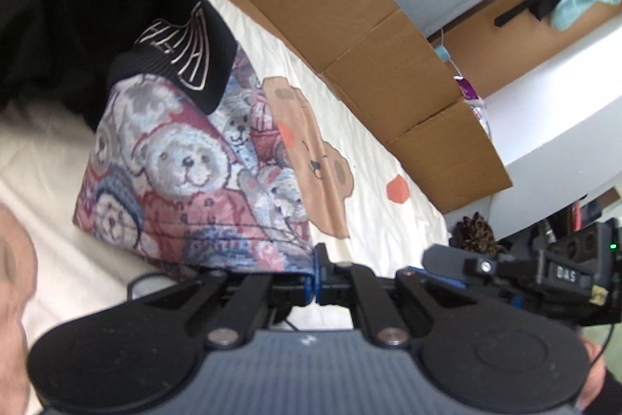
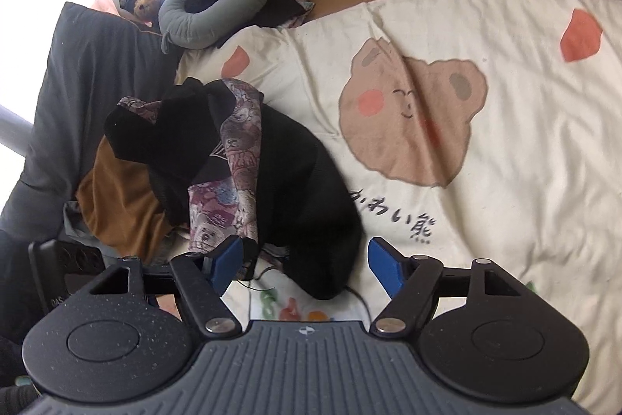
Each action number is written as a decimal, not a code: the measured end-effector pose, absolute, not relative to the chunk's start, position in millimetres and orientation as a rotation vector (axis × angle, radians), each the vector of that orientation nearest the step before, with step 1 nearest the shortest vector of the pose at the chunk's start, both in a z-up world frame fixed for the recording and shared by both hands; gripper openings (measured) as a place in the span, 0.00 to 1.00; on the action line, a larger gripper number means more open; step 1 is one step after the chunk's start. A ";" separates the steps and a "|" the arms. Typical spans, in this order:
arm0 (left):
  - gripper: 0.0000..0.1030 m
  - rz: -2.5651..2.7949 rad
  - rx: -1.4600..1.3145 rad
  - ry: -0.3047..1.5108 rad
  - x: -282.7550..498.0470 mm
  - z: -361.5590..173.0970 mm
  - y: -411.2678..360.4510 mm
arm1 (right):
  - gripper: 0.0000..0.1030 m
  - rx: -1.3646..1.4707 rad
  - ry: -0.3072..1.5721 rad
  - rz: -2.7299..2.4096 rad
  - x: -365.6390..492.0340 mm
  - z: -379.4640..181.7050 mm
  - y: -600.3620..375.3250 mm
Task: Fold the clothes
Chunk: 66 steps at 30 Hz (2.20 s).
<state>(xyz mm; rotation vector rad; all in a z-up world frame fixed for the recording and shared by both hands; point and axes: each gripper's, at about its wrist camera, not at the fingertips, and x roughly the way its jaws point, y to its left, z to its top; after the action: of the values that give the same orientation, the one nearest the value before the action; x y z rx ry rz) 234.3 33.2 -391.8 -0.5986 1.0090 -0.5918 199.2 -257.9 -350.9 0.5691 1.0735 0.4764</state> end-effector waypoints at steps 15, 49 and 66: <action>0.02 -0.674 -0.749 1.045 218.3 -400.5 49.9 | 0.58 0.743 1.202 0.588 214.5 -386.2 -220.5; 0.64 -0.493 -0.390 0.939 244.8 -353.4 74.6 | 0.00 0.714 1.093 0.344 215.4 -369.6 -339.5; 0.82 -0.387 -0.247 0.834 274.8 -324.4 57.3 | 0.00 0.684 0.996 0.065 190.1 -356.4 -431.0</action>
<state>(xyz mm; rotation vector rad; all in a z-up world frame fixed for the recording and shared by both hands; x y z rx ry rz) 274.8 57.3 -324.4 -0.2469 0.8342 -0.3875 190.1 -431.0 -356.4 0.6837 0.9955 0.0647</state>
